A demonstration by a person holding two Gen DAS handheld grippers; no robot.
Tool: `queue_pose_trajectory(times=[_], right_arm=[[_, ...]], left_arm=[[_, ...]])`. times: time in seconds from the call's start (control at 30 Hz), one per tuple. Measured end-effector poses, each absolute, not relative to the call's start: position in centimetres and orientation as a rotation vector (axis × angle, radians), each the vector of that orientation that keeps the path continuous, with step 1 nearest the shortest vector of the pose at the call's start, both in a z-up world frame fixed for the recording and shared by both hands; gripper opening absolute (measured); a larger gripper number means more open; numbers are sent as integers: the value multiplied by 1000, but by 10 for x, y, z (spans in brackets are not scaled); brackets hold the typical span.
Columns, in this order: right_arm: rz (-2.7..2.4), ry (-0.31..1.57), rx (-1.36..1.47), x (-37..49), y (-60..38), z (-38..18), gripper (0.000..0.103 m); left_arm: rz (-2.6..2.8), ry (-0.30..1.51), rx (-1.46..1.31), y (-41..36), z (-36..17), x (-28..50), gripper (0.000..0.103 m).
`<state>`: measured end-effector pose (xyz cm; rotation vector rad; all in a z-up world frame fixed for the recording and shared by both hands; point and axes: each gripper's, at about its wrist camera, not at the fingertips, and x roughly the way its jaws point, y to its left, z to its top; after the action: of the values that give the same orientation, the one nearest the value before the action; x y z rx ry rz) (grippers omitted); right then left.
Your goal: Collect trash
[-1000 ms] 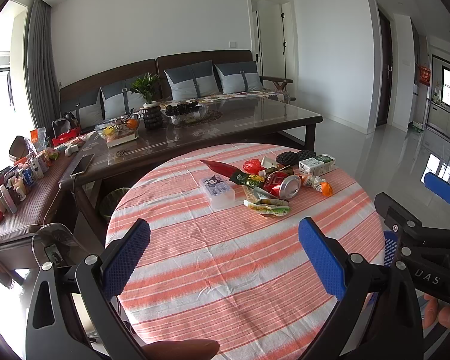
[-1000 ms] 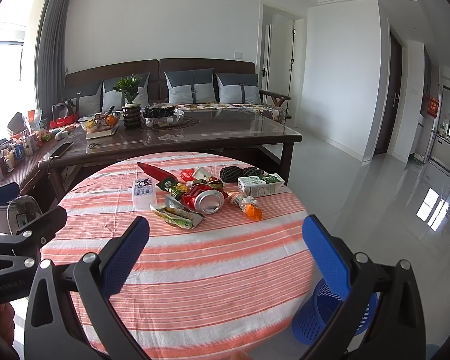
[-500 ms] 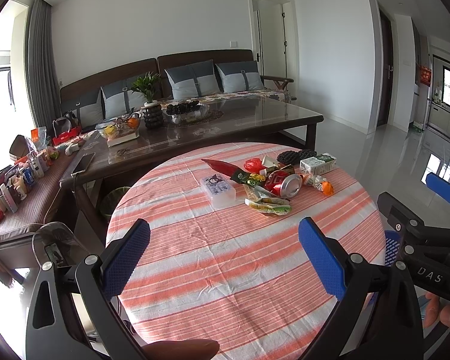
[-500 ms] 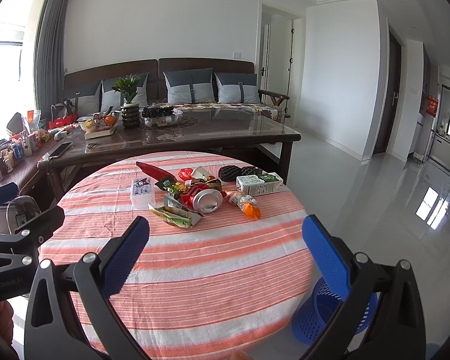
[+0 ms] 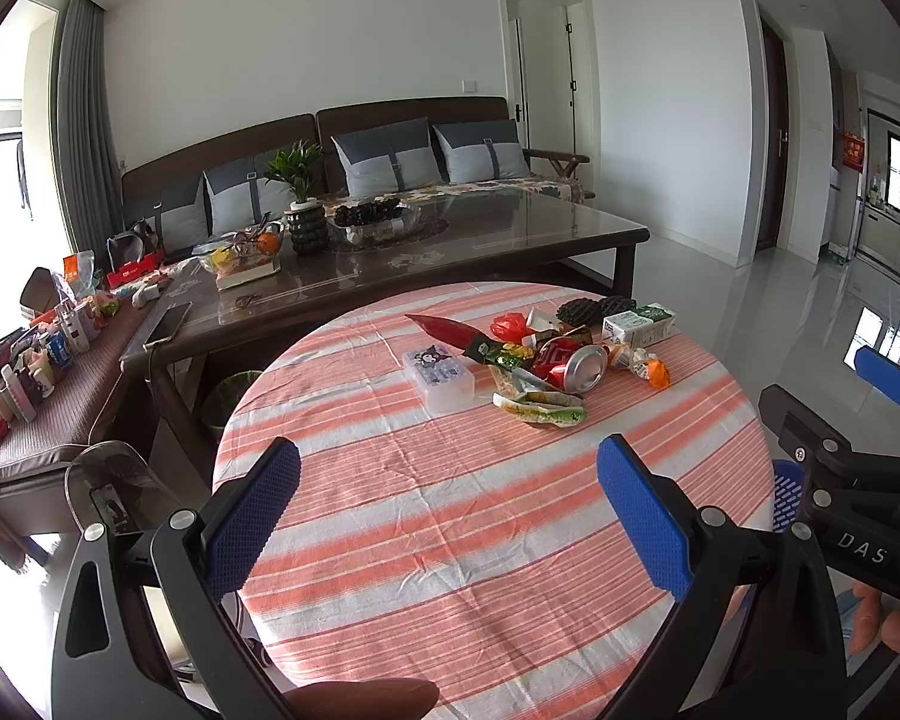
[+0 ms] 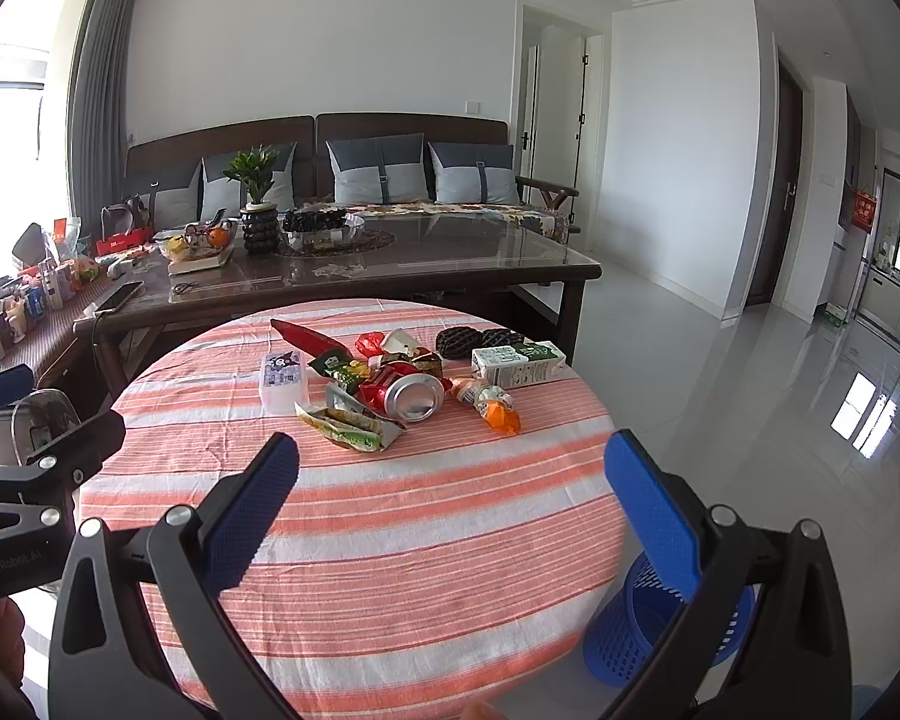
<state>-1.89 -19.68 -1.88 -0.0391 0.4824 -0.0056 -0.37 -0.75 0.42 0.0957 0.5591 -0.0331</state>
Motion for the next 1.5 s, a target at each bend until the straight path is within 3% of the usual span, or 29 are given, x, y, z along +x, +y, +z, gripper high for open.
queue_pose_trajectory(times=[1.5], right_arm=[[-8,486,-40,-21,-203,-17,99]], left_arm=[[-32,563,95,-10,4,-6,98]])
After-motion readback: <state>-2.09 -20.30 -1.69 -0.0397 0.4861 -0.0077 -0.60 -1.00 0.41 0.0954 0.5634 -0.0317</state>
